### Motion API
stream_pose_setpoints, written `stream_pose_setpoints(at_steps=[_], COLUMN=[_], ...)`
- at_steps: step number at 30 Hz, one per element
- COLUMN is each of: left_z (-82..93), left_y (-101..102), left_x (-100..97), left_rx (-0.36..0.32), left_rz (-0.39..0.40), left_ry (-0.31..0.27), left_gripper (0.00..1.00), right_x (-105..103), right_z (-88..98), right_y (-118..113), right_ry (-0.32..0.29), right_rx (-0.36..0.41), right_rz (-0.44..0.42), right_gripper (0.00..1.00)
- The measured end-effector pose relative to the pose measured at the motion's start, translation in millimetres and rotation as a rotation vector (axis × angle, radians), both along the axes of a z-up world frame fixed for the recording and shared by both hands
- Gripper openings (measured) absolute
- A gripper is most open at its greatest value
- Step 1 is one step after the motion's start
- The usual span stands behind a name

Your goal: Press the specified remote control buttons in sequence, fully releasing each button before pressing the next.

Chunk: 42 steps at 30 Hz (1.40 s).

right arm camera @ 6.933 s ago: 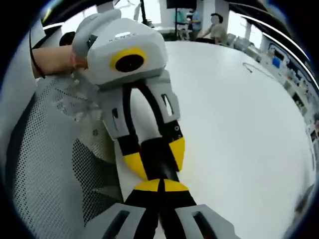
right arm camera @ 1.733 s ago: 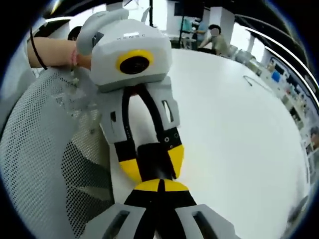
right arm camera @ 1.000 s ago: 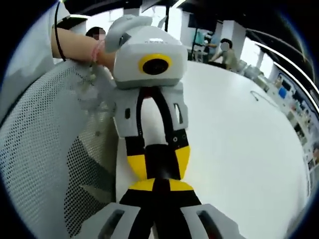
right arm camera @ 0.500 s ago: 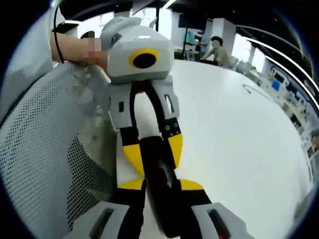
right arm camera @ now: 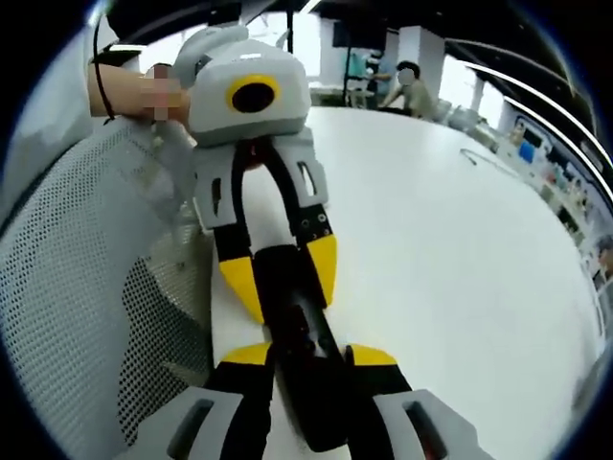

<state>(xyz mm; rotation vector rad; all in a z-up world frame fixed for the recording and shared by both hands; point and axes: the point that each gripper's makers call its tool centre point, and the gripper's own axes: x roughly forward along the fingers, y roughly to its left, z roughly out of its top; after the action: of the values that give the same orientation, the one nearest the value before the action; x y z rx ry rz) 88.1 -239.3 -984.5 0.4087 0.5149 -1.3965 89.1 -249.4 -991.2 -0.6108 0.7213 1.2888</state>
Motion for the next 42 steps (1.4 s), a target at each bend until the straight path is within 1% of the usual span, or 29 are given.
stream_pose_setpoints(at_steps=[2, 6, 7, 10, 12, 13, 15, 17, 20, 22, 23, 24, 26, 29, 30, 32, 33, 34, 35, 36, 37, 39, 42], left_z=[-0.3, 1.3, 1.4, 1.8, 2.5, 2.9, 4.2, 7.6, 20.8, 25.7, 27.7, 27.4, 28.8, 30.7, 34.5, 42.9, 51.2, 55.7, 62.2, 69.2, 72.2, 87.5, 102.8], left_y=[-0.3, -1.4, -1.5, -2.5, -2.6, -3.0, -4.1, -2.9, -1.9, 0.8, 3.3, 8.2, 12.0, 18.7, 21.3, 24.5, 26.6, 29.2, 32.0, 34.6, 36.3, 43.0, 50.7], left_x=[0.3, 1.5, 1.5, 1.8, 2.9, 3.3, 5.6, 10.0, 18.3, 21.2, 23.7, 26.8, 29.0, 28.4, 30.0, 34.5, 39.5, 42.7, 45.3, 46.2, 47.6, 51.8, 52.7], left_rx=[0.003, 0.001, 0.003, 0.002, 0.002, -0.001, -0.018, -0.028, -0.082, -0.091, -0.085, -0.061, -0.043, -0.021, -0.025, -0.045, -0.07, -0.077, -0.085, -0.095, -0.098, -0.134, -0.175], left_rz=[0.006, 0.026, 0.025, 0.044, 0.06, 0.066, 0.086, 0.099, 0.158, 0.174, 0.186, 0.2, 0.201, 0.214, 0.228, 0.264, 0.294, 0.314, 0.333, 0.35, 0.363, 0.412, 0.462], left_ry=[-0.001, 0.022, 0.019, 0.042, 0.057, 0.067, 0.099, 0.098, 0.11, 0.096, 0.077, 0.044, -0.007, -0.036, -0.05, -0.072, -0.098, -0.115, -0.133, -0.144, -0.151, -0.178, -0.188], left_gripper=[0.26, 0.26, 0.26, 0.27, 0.3, 0.33, 0.39, 0.38, 0.4, 0.44, 0.47, 0.5, 0.57, 0.64, 0.67, 0.76, 0.8, 0.85, 0.88, 0.9, 0.91, 0.92, 0.97], right_x=[0.2, -2.3, -2.3, -2.4, -1.5, -1.0, 0.2, 2.9, 5.2, 5.4, 5.2, 5.2, 5.1, 5.5, 5.4, 5.5, 5.4, 5.2, 5.3, 5.2, 5.2, 5.1, 4.7], right_z=[0.2, 0.6, 0.8, 1.0, 1.5, 1.1, 2.0, 2.4, 1.9, 1.7, 2.0, 2.1, 2.1, 1.8, 1.8, 1.5, 1.8, 1.8, 1.7, 1.7, 1.7, 1.7, 1.9], right_y=[0.5, 2.0, 2.0, 1.9, 1.3, 0.2, -2.1, -3.5, -3.8, -3.9, -3.7, -3.7, -3.8, -3.5, -3.5, -3.5, -3.5, -3.7, -3.6, -3.7, -3.7, -3.7, -3.7], right_ry=[0.0, -0.001, -0.003, 0.001, 0.011, 0.016, 0.014, 0.013, 0.019, 0.022, 0.02, 0.02, 0.019, 0.02, 0.018, 0.016, 0.012, 0.011, 0.009, 0.009, 0.009, 0.008, 0.007], right_rx=[0.006, 0.004, 0.003, 0.008, 0.016, 0.015, 0.015, 0.016, 0.021, 0.022, 0.022, 0.022, 0.023, 0.028, 0.027, 0.026, 0.024, 0.022, 0.021, 0.021, 0.021, 0.02, 0.018], right_rz=[0.004, 0.023, 0.026, 0.027, 0.015, 0.006, -0.003, -0.02, -0.035, -0.039, -0.037, -0.036, -0.035, -0.036, -0.035, -0.033, -0.03, -0.029, -0.027, -0.027, -0.027, -0.027, -0.026], right_gripper=[0.26, 0.25, 0.24, 0.24, 0.24, 0.23, 0.22, 0.22, 0.22, 0.22, 0.22, 0.22, 0.22, 0.22, 0.22, 0.22, 0.22, 0.22, 0.22, 0.22, 0.22, 0.22, 0.22])
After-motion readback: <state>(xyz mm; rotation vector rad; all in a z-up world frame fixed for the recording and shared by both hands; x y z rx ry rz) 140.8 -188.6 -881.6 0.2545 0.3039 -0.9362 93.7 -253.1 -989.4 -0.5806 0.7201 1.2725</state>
